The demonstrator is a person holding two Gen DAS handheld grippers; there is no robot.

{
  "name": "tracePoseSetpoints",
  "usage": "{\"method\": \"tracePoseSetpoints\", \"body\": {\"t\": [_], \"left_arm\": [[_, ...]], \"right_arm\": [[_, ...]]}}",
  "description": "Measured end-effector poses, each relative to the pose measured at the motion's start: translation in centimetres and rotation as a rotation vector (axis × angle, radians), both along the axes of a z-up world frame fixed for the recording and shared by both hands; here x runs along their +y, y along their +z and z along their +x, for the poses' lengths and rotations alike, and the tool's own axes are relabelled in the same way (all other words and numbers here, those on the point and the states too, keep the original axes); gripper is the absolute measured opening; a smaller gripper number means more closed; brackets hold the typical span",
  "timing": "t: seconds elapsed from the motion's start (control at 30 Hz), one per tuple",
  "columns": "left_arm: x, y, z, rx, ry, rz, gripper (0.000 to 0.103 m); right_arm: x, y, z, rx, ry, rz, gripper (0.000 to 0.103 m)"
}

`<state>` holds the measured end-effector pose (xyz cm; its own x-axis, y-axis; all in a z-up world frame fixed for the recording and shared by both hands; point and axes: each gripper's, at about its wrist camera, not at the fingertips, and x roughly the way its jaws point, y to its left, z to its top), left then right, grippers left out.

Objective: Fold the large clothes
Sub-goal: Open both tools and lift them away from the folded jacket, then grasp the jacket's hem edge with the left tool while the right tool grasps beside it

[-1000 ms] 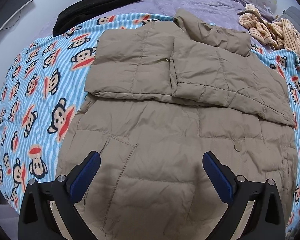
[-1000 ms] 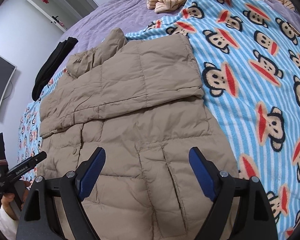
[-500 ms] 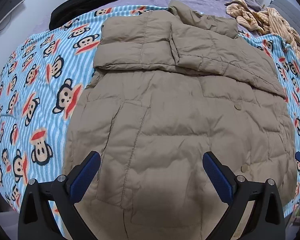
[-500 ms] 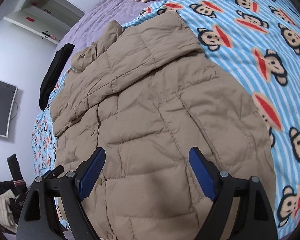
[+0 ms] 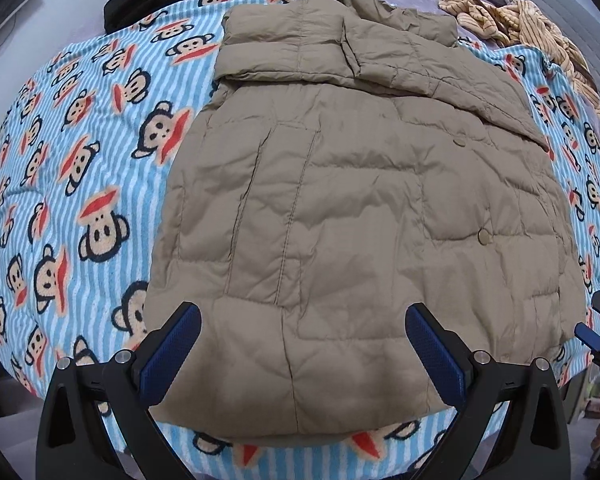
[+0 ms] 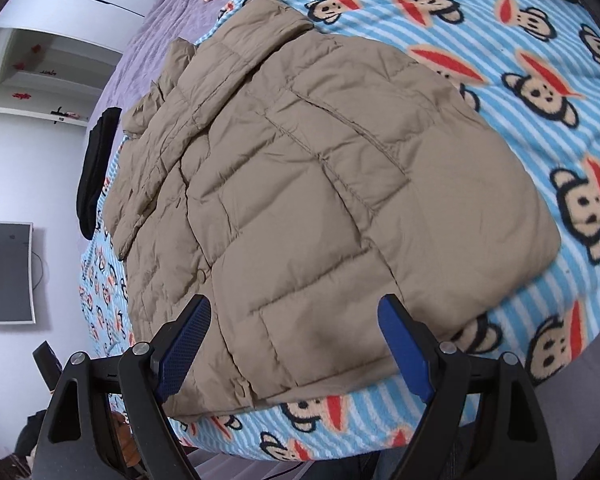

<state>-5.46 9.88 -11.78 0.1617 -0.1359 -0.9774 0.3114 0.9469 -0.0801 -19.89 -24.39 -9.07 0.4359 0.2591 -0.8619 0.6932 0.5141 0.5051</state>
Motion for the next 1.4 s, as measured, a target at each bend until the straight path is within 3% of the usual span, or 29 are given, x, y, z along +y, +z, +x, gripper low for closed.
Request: {"method": "tracePoseSetpoints", "body": {"t": [0.27, 0.47, 0.8, 1.03, 1.3, 1.33, 1.4], "left_arm": [[2.2, -0.5, -3.8, 0.077, 0.098, -0.016, 0.102], [4.5, -1.7, -6.0, 0.182, 0.223, -0.141, 0.102], [7.3, -5.2, -7.1, 0.310, 0.339, -0.311, 0.102], [6.6, -7.2, -5.3, 0.302, 0.370, -0.331, 0.102], [5.6, -7.3, -3.5, 0.279, 0.381, -0.374, 0.102], [5.7, -7.3, -3.4, 0.280, 0.384, -0.381, 0.100], [5.8, -7.4, -3.2, 0.284, 0.384, -0.386, 0.086]], "right_arm": [[0.7, -1.3, -2.1, 0.067, 0.033, 0.076, 0.087], [-0.8, -2.2, -4.1, 0.105, 0.049, 0.146, 0.087], [-3.3, -5.1, -5.9, 0.091, -0.061, 0.282, 0.087], [-4.0, -6.6, -6.4, 0.079, -0.126, 0.322, 0.088], [-5.1, -9.5, -7.1, 0.033, -0.288, 0.422, 0.088], [-5.1, -9.6, -7.2, 0.018, -0.302, 0.434, 0.088], [-5.1, -9.8, -7.4, -0.018, -0.331, 0.463, 0.088]]}}
